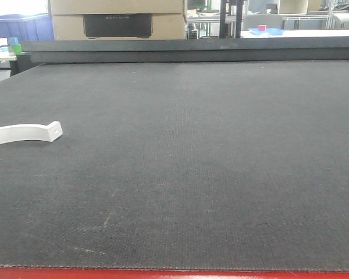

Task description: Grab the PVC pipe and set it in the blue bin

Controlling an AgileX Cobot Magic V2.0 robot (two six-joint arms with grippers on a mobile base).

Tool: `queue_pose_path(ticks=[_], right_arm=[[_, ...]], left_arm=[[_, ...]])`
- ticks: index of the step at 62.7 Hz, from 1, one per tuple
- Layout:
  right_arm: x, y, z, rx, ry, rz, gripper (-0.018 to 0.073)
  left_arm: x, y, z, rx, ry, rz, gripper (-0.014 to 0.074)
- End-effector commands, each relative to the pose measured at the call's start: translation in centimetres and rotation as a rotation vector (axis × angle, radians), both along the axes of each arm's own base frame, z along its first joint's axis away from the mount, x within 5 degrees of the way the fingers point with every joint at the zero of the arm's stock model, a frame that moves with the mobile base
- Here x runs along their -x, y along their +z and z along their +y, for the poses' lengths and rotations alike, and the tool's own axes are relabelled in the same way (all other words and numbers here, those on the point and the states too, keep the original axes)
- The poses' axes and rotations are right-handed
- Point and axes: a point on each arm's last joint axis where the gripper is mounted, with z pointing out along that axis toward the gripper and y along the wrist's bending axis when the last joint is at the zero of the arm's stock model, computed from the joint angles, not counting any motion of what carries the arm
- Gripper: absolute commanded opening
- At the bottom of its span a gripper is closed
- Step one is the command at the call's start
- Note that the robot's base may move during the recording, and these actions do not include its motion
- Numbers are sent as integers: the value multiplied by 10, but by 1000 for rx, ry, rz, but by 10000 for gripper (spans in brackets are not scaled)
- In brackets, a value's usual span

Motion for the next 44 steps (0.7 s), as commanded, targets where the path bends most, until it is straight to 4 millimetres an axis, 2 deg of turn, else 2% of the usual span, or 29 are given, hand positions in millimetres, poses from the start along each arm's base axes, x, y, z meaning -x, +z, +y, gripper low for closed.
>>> queue_pose_path(ticks=[1, 44], right_arm=[[0, 2, 0, 9, 1, -26, -168], [0, 2, 0, 9, 1, -26, -168]], left_arm=[[1, 2, 0, -1, 2, -19, -111], [1, 2, 0, -1, 2, -19, -111]])
